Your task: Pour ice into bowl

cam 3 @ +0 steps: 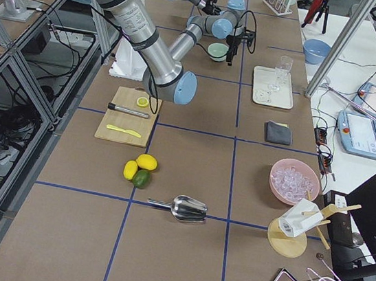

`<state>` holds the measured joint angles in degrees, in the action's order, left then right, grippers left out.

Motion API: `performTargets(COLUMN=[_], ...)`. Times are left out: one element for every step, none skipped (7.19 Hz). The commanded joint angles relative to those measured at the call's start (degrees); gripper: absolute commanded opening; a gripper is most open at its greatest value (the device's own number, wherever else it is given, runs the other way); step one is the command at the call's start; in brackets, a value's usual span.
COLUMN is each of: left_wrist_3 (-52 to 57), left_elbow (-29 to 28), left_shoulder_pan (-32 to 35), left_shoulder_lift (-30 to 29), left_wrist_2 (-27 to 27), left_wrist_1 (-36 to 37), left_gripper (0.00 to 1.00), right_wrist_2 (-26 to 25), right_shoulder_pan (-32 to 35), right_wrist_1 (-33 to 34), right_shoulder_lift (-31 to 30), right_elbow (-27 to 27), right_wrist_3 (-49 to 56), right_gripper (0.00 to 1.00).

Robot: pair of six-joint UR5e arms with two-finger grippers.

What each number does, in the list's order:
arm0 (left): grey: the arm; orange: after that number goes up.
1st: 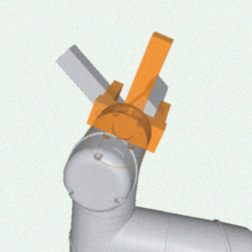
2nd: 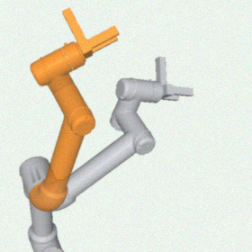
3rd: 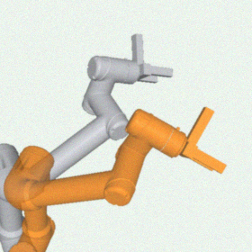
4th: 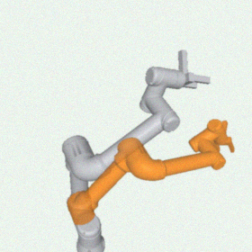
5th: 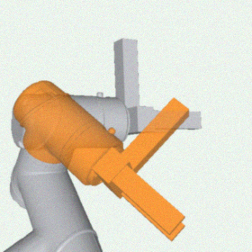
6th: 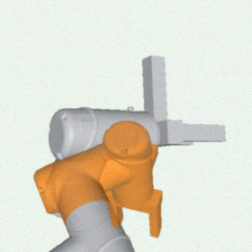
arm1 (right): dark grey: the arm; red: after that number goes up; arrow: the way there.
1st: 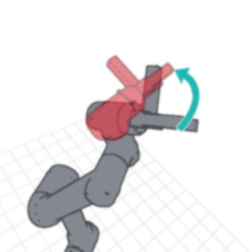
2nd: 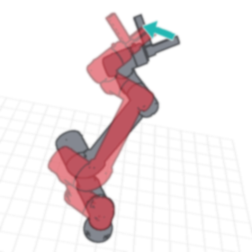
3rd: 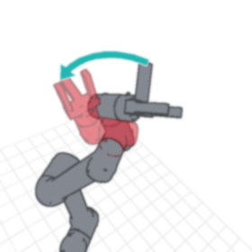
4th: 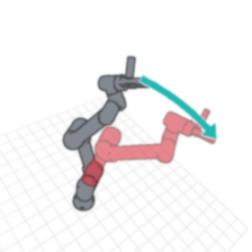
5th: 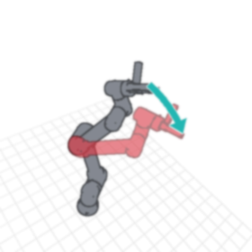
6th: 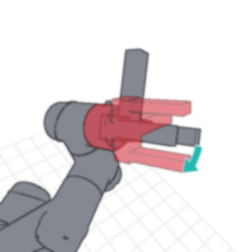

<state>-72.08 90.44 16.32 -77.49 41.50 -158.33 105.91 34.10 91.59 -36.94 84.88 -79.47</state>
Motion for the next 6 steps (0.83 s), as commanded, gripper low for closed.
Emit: performTargets(left_wrist_3=[2.4, 3.0, 3.0, 4.3, 9.9, 13.2], left_elbow=[3.0, 5.8, 8.0, 7.6, 7.7, 7.8], left_shoulder_pan=[0.1, 0.1, 0.0, -0.1, -0.1, 0.1], left_shoulder_lift=[-0.5, -0.6, -0.8, -1.1, -2.0, -5.0], left_wrist_2=[0.0, 0.0, 0.1, 0.1, -0.1, -1.5], left_wrist_1=[0.0, 0.0, 0.0, 0.1, 0.1, 0.1], left_gripper=[0.0, 0.0, 0.0, 0.0, 0.0, 0.0], right_wrist_2=[0.0, 0.0, -0.1, -0.1, -0.1, -0.1], right_shoulder_pan=[0.0, 0.0, 0.0, 0.0, 0.0, 0.0], right_wrist_1=[0.1, 0.1, 0.1, 0.1, 0.1, 0.0], right_shoulder_lift=[-0.7, -1.7, -3.1, -4.2, -4.5, -5.0], right_elbow=[1.3, 2.9, 4.6, 5.9, 6.3, 6.8], right_wrist_3=[0.1, 0.1, 0.1, 0.1, 0.1, 0.1], right_gripper=[1.0, 1.0, 1.0, 1.0, 1.0, 1.0])
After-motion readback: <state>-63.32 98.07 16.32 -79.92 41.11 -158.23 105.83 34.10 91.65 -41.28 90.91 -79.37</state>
